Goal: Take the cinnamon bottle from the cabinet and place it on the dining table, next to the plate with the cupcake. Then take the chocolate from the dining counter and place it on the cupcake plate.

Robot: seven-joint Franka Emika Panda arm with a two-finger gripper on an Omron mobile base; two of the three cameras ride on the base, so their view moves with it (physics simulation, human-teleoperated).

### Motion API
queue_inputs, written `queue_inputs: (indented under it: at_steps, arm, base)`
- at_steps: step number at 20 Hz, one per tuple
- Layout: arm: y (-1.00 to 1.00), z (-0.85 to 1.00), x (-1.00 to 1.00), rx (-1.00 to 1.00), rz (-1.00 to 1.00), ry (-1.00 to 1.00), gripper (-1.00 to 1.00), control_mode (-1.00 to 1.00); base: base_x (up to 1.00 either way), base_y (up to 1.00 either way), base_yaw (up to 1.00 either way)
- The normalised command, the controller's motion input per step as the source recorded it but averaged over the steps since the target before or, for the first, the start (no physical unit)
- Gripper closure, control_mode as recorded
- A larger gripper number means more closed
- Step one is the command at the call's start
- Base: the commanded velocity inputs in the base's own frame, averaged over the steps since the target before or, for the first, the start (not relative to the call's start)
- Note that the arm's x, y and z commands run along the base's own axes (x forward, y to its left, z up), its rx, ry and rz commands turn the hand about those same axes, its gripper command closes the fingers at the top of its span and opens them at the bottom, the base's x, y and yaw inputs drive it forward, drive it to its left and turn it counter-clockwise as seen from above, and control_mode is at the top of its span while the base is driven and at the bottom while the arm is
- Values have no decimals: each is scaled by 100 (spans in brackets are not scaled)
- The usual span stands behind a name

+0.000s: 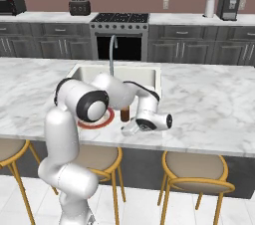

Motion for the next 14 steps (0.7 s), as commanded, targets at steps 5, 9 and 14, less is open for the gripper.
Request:
queue_inputs:
  at_steps: [5,9,14]
  arm:
    - [3,31,-38,-7,-1,-1,-100,-100]
    - [11,37,-48,-8,0,-1,-100,-100]
    - [21,27,-47,-4,-10,2,-100,-100]
  base:
    - [0,0,0]
    - [0,0,0]
    - [0,0,0]
